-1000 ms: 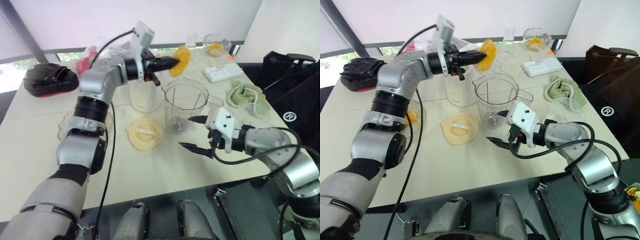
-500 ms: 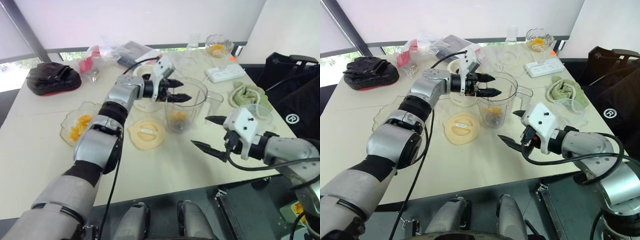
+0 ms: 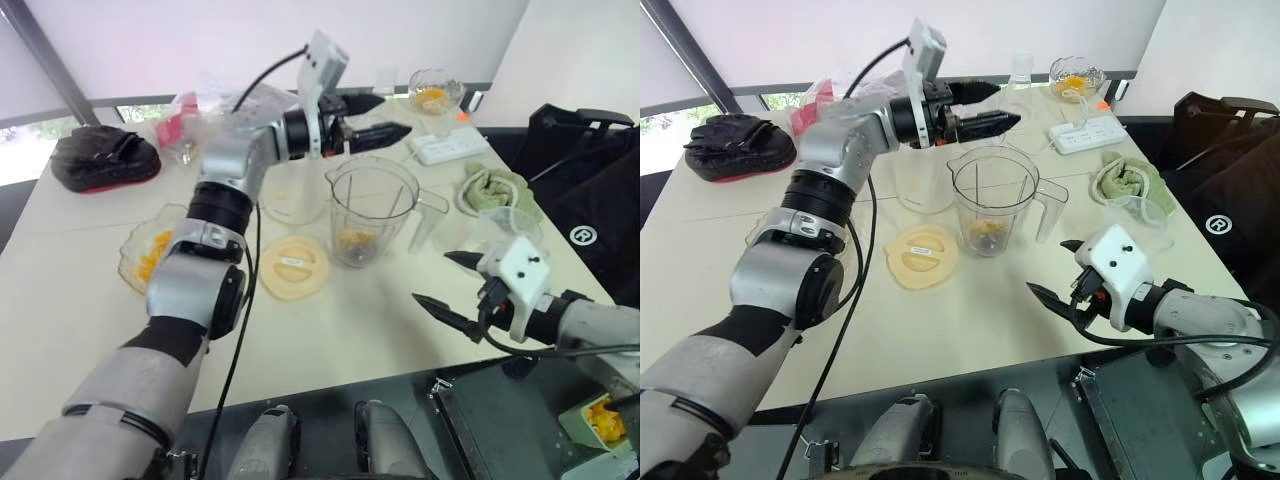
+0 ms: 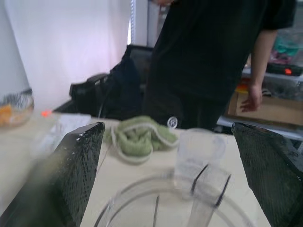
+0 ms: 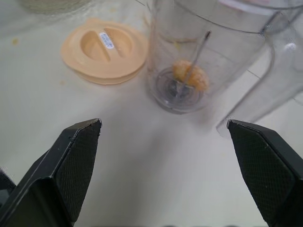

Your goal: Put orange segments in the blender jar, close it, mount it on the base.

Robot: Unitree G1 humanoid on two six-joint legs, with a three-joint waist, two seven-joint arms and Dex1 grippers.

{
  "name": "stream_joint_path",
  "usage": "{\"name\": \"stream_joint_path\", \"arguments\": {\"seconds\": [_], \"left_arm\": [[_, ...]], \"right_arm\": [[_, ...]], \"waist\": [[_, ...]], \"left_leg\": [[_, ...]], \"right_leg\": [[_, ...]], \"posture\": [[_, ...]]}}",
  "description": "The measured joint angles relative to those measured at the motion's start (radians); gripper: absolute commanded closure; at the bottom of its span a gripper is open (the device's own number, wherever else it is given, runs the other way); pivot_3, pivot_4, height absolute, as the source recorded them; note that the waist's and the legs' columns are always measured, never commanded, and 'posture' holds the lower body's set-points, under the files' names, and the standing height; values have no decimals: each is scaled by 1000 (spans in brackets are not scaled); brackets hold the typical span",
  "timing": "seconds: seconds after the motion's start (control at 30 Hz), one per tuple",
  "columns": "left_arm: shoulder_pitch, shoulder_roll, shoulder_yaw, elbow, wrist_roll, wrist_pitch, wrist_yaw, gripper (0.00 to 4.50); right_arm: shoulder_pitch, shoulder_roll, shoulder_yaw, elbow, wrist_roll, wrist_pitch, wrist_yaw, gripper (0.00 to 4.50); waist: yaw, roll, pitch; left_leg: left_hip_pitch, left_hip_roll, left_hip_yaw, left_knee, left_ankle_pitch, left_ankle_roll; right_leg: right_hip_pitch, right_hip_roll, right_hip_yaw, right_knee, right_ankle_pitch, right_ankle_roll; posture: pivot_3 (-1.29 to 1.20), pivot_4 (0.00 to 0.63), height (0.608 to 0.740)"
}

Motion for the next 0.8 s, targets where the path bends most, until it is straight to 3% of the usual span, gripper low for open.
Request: {"name": "stream_joint_path", "arguments": {"seconds": [0.13, 0.23, 0.37, 0.5, 0.63, 0.8], "left_arm": [[13, 96, -8, -144, -13, 96, -10, 22], [127, 180, -18, -299, -1, 122, -10, 22], [437, 274, -55, -535, -21, 196, -50, 22], [654, 353, -53, -729, -46, 212, -70, 22], [785, 362, -63, -850, -65, 209, -43, 22], [846, 333, -94, -899, -72, 208, 15, 22]], "right_arm": [[-12, -50, -71, 96, -39, -92, 26, 0], [-6, -40, -64, 175, -77, -164, 26, 0], [4, 9, -59, 231, -95, -213, 11, 0], [-5, 82, -45, 280, -142, -259, -64, 0], [-8, 133, -34, 360, -198, -326, -132, 0], [-49, 255, -26, 460, -271, -431, -268, 0]], "waist": [[-3, 0, 0], [-3, 3, -1], [-3, 3, 0], [4, 2, 1], [9, 2, 0], [1, 3, 0]], "left_leg": [[2, 0, 1, 0, 0, 0], [7, 0, 2, -3, 0, 0], [6, 0, 2, -2, 3, -5], [5, 0, 1, -1, 3, -5], [6, -1, 1, -1, 1, -3], [8, 0, 1, -2, 1, -3]], "right_leg": [[0, 1, 1, 1, 0, 0], [3, 0, 3, 4, 0, 0], [2, 0, 4, 4, 0, 0], [2, -1, 4, 4, 0, 0], [4, -1, 4, 2, 0, 0], [4, -1, 4, 3, 0, 0]], "posture": [[0, 150, 740], [0, 150, 740], [0, 150, 740], [0, 150, 740], [0, 150, 740], [0, 150, 740]]}}
